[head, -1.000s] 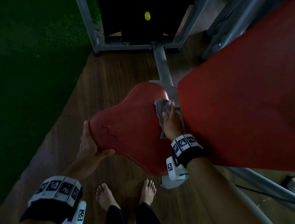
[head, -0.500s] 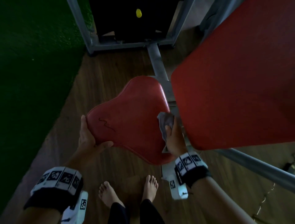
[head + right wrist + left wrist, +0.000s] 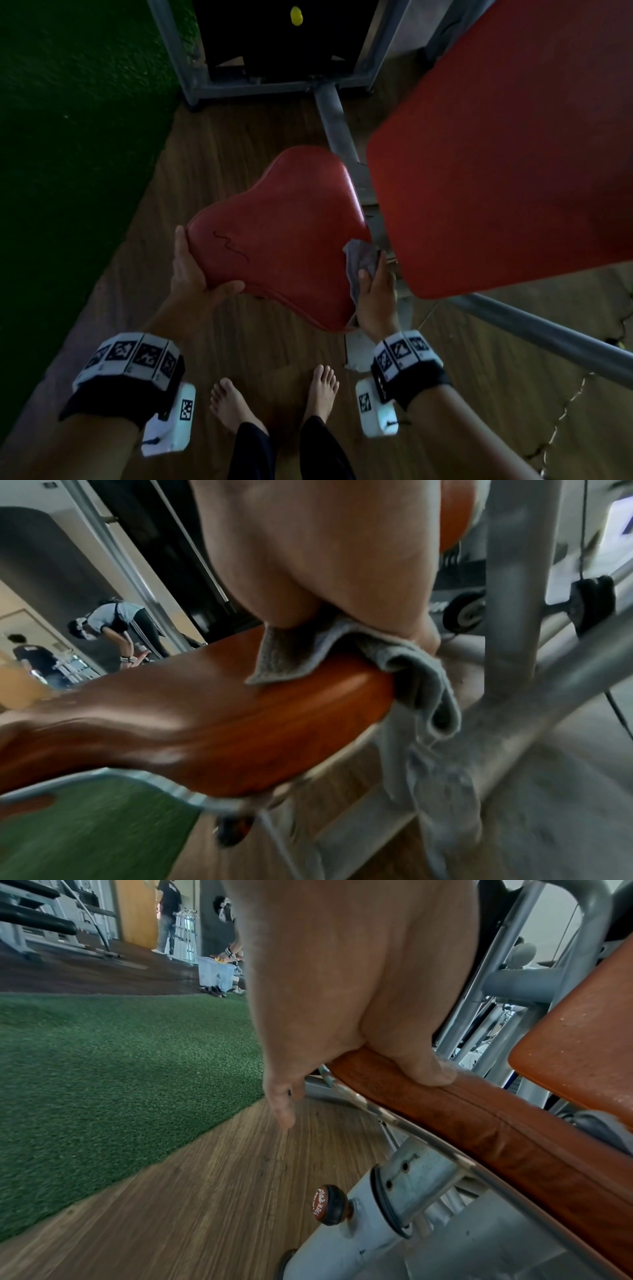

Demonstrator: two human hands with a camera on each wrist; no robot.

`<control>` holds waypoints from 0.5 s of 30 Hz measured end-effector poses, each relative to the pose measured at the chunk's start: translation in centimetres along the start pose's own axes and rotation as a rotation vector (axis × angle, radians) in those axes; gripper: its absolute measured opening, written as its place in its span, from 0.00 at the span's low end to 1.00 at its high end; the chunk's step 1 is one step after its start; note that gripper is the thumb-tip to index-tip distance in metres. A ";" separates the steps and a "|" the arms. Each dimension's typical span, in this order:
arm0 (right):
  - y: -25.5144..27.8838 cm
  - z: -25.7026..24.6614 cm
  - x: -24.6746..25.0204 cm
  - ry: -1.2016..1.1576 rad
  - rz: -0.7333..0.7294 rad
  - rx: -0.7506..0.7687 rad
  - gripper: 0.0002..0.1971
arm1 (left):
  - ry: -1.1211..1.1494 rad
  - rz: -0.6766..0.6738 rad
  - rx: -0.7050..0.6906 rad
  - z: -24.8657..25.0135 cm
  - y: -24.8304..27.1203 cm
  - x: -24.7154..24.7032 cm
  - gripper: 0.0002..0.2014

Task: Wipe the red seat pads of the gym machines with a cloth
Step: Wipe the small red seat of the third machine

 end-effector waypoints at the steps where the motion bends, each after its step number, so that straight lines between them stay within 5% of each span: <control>1: -0.7 -0.2 0.3 -0.010 -0.022 0.004 0.30 | 0.002 0.000 0.007 0.1 0.0 -0.1 0.68; 10: 3.2 3.7 -0.9 -0.133 -0.003 0.078 0.31 | -0.005 -0.019 0.016 1.0 0.6 -0.3 0.67; 15: 1.0 1.9 0.2 -0.078 -0.061 0.045 0.28 | -0.009 0.021 0.035 1.0 0.6 -0.3 0.68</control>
Point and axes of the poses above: each hand's wrist, its own y-axis away from the middle knuckle, its own x-axis out of the back of the hand, z = x × y, the point moved 2 cm from there along -y, towards the middle knuckle, and after that the axes turned 10 degrees about -z, right-handed, at the moved point
